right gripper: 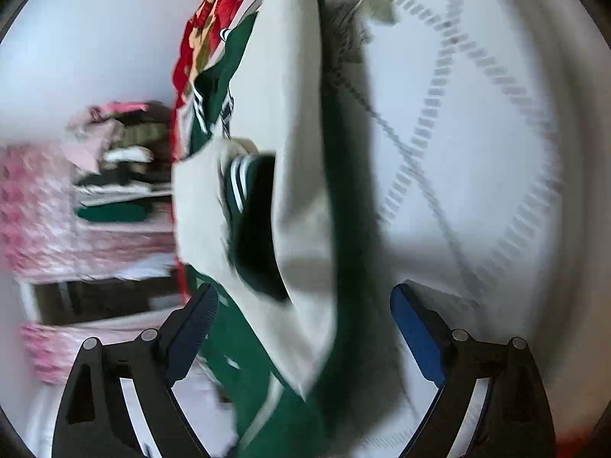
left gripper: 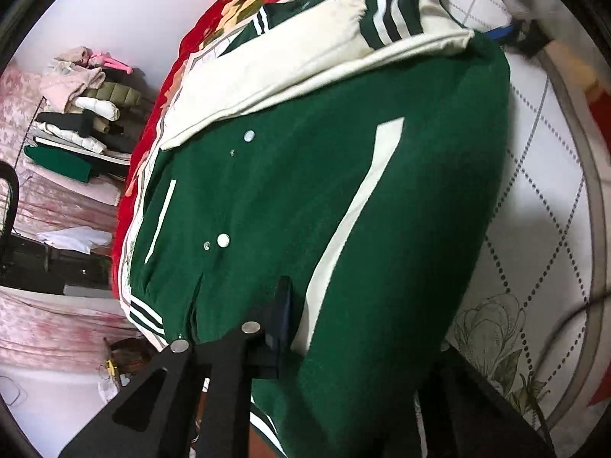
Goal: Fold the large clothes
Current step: 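Grasp the jacket side edge with the left gripper while the right gripper lifts it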
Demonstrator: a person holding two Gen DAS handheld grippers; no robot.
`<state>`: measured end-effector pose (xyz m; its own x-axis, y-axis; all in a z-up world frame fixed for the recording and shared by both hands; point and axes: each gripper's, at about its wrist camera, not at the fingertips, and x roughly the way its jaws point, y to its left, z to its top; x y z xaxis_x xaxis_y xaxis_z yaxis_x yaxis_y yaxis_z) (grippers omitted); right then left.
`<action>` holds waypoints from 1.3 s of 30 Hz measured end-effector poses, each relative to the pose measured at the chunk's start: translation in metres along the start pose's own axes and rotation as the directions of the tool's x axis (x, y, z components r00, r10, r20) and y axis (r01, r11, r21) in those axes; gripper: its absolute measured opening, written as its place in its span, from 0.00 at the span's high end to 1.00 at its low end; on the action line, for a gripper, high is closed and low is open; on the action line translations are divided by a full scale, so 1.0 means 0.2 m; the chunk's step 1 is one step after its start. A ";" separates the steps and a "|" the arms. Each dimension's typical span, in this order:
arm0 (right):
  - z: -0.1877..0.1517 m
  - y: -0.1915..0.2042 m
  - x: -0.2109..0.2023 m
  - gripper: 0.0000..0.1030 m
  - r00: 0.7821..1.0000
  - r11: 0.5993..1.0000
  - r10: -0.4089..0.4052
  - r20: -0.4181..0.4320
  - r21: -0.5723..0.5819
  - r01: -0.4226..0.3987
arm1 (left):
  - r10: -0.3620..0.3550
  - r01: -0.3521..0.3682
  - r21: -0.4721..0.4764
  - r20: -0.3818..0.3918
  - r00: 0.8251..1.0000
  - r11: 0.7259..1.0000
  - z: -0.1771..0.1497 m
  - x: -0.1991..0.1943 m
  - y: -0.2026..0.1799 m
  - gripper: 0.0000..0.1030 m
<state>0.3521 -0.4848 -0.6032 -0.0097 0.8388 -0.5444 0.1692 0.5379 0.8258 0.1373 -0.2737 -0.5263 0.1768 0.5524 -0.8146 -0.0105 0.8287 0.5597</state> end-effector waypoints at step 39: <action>0.25 1.89 2.07 0.42 0.884 0.894 -0.447 -0.139 -0.109 0.435 | -0.548 0.419 -0.733 0.075 0.833 0.536 -0.35 1.04 2.28 0.37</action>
<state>0.4610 0.0624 -0.5233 -0.2214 0.5129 -0.8294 0.0400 0.8546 0.5178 0.0999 0.2258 -0.4519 0.2268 -0.0009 -0.9739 -0.6528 0.7420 -0.1527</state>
